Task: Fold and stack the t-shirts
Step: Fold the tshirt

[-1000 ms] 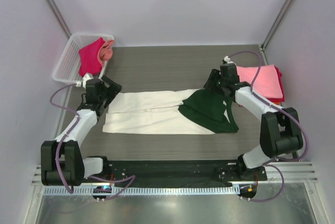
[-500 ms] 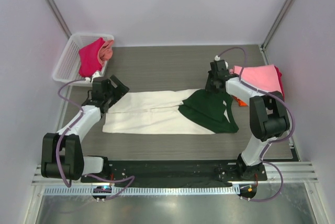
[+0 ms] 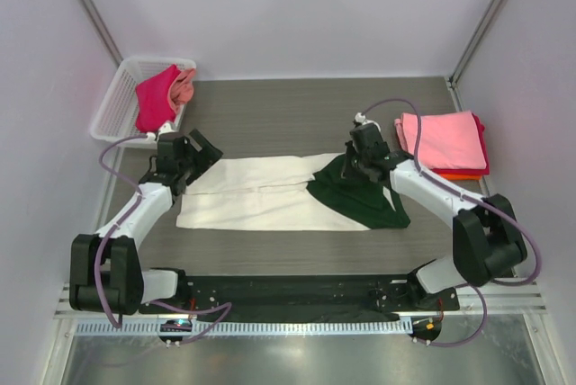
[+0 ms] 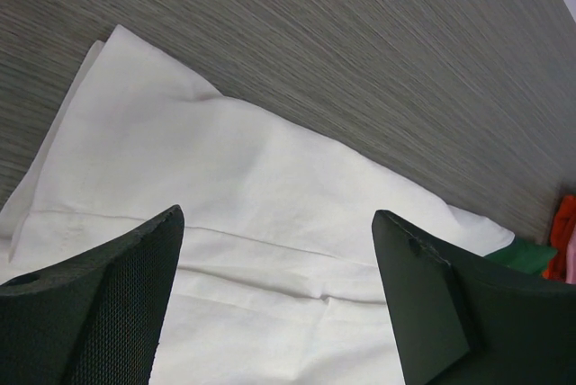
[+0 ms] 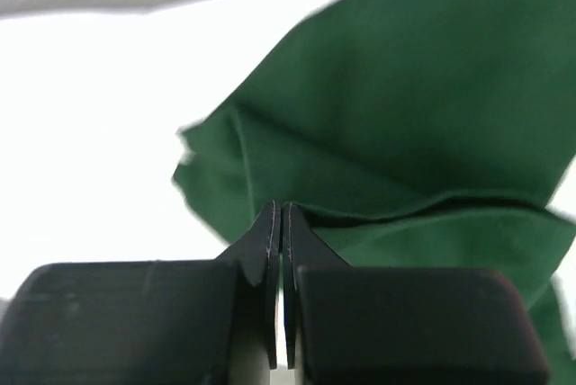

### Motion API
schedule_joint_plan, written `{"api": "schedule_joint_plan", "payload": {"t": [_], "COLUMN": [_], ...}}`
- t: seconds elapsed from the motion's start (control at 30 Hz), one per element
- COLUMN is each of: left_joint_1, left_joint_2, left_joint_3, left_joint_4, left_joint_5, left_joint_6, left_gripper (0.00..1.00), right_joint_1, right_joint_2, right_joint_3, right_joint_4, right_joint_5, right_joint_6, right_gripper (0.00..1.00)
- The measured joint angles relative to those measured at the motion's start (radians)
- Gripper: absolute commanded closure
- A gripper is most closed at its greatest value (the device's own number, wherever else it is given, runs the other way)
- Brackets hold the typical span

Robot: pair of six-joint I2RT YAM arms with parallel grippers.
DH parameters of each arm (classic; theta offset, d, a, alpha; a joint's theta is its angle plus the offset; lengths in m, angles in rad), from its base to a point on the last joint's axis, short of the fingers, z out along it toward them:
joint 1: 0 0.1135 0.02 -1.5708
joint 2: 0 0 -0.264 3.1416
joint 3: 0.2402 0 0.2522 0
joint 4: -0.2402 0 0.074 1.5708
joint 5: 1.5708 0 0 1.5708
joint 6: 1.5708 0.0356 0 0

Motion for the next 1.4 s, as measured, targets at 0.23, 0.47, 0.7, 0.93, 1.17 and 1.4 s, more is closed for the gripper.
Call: {"api": "schedule_joint_plan", "payload": {"t": [0.23,0.47,0.7,0.93,1.17,1.4], "left_joint_1": [-0.021,-0.103,-0.315,-0.604,-0.729,-0.737], "left_joint_2": [0.012,0.024,0.024,0.141,0.407,0.576], "left_joint_3": [0.005,0.017,0.036,0.170,0.403,0.504], "left_joint_4": [-0.002,-0.004,-0.005,-0.006,-0.019,-0.047], "left_joint_5": [0.017,0.026,0.025,0.010,0.033,0.131], "left_joint_6": [0.000,-0.001,-0.038,-0.068,-0.003,0.070], "left_gripper": [0.15,0.13,0.13,0.13,0.16,0.22], "right_joint_1": [0.161,0.235,0.177,-0.063,-0.208,-0.249], "right_joint_2": [-0.161,-0.326,-0.495,-0.256,-0.084,-0.150], "right_joint_3": [-0.202,-0.318,-0.241,-0.137,-0.131,-0.291], "right_joint_4": [0.043,0.013,-0.112,-0.124,-0.037,0.045], "right_joint_5": [-0.090,-0.139,0.099,0.085,-0.149,-0.368], "right_joint_6": [0.170,0.296,0.233,0.083,0.027,0.027], "right_gripper": [0.84,0.39,0.37,0.37,0.38,0.43]}}
